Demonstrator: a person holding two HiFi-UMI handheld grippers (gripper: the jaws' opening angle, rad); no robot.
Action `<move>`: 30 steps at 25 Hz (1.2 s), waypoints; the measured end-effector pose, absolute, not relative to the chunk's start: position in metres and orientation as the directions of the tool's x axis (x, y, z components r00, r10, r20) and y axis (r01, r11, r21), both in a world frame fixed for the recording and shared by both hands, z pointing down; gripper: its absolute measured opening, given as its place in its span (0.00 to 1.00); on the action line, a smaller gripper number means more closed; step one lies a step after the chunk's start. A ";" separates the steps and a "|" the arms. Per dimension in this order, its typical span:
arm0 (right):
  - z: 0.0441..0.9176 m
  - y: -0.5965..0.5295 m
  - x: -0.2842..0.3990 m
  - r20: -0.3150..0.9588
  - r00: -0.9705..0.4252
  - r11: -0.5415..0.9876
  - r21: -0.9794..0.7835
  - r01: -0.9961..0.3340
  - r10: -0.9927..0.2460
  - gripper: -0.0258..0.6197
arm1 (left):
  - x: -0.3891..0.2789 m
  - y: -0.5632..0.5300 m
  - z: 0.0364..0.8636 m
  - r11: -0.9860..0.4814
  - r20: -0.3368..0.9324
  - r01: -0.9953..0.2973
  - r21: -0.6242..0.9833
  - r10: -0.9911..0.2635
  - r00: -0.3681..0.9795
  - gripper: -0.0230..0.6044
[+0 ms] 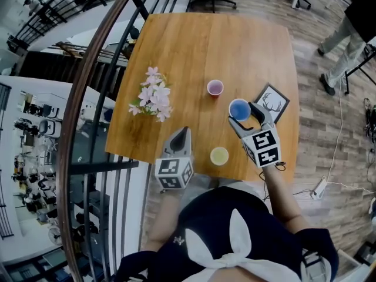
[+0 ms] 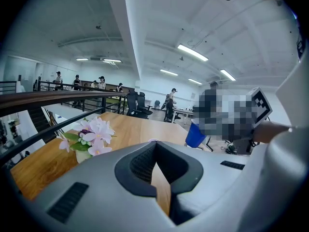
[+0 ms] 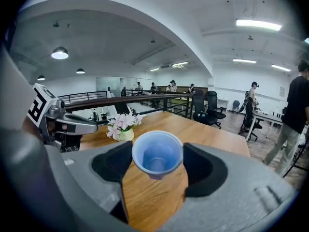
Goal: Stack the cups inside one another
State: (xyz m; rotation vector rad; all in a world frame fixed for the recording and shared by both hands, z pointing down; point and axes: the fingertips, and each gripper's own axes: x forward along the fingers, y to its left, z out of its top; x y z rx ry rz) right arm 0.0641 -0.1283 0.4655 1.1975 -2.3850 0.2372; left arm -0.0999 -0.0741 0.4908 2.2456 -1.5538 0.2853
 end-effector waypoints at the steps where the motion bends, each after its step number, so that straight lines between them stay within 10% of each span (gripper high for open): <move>1: 0.465 -0.131 0.062 0.470 -0.521 0.611 0.050 -0.790 -0.713 0.55 | -0.100 -0.075 0.491 -0.305 0.383 -0.930 0.203 -0.850 0.362 0.06; 30: 0.446 -0.227 0.023 0.428 -0.592 0.680 0.077 -0.729 -0.683 0.55 | -0.100 -0.114 0.509 -0.259 0.434 -0.937 0.233 -0.835 0.339 0.06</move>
